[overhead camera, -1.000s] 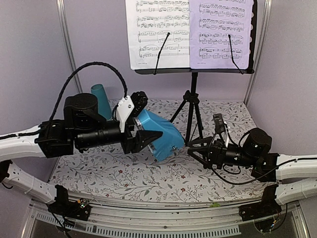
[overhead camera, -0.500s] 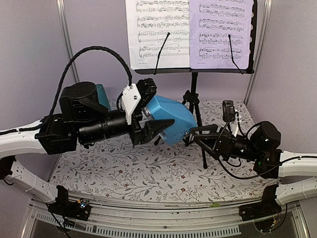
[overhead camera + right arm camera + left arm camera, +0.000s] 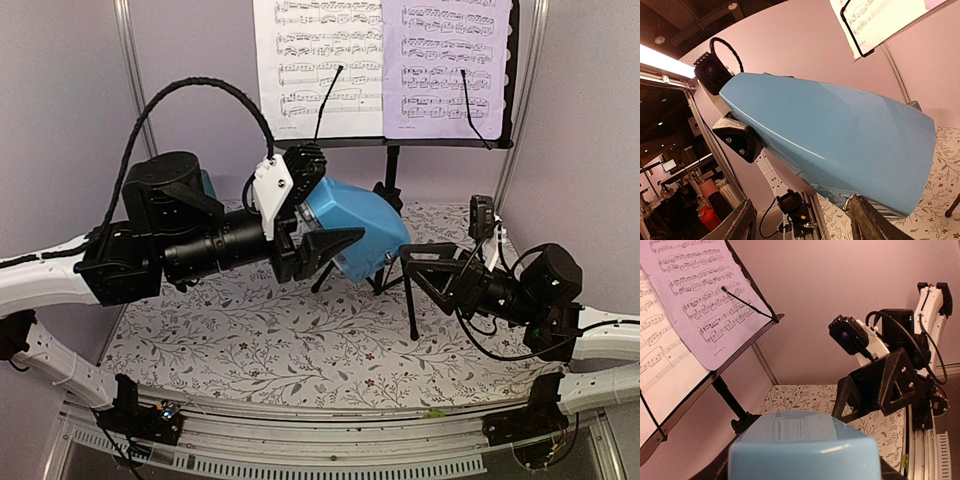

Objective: Set up the instrument practice props
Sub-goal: Screw the knob on the metronome onto the metronome.

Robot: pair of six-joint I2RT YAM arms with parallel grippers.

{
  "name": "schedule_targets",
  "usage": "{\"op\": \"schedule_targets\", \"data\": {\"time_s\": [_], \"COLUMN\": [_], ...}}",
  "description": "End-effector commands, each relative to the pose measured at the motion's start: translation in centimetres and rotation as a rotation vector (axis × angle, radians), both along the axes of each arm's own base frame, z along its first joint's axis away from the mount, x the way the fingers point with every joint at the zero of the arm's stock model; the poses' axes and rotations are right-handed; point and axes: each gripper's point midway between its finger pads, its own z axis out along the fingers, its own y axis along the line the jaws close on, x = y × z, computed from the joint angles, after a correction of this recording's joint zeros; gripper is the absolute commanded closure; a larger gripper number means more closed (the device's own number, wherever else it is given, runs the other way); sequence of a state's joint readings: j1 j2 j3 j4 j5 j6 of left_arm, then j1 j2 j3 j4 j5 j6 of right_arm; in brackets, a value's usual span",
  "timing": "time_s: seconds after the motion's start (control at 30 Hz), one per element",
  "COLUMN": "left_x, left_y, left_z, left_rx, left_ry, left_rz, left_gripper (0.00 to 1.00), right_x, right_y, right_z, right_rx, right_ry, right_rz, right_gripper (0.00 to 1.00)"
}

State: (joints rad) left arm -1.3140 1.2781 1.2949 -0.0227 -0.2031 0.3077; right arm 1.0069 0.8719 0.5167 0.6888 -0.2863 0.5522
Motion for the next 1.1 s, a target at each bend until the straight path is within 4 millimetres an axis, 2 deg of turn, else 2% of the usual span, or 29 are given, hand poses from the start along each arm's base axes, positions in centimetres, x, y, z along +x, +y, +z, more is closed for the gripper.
{"op": "schedule_targets", "data": {"time_s": [0.0, 0.53, 0.67, 0.87, 1.07], "left_x": [-1.4, -1.6, -1.5, -1.3, -1.2], "left_y": [1.0, 1.0, 1.3, 1.4, 1.5], "left_z": [7.6, 8.2, 8.2, 8.1, 7.8], "left_rx": [-0.214, -0.233, -0.246, -0.248, -0.241], "left_ry": [-0.083, -0.082, -0.075, -0.074, -0.075], "left_rz": [-0.040, -0.051, -0.037, -0.029, -0.020], "left_gripper": [1.00, 1.00, 1.00, 1.00, 1.00], "right_x": [-0.1, -1.8, -1.7, -0.2, 0.9], "right_y": [0.8, 0.3, 0.3, 0.8, -0.2], "right_z": [-1.3, 1.1, 1.5, 0.4, 0.1], "right_rx": [-0.050, 0.037, 0.065, 0.061, 0.098], "right_ry": [0.006, -0.041, -0.008, 0.112, 0.165], "right_rz": [0.022, 0.099, 0.115, 0.082, 0.011], "right_gripper": [0.35, 0.40, 0.48, 0.68, 0.77]}}
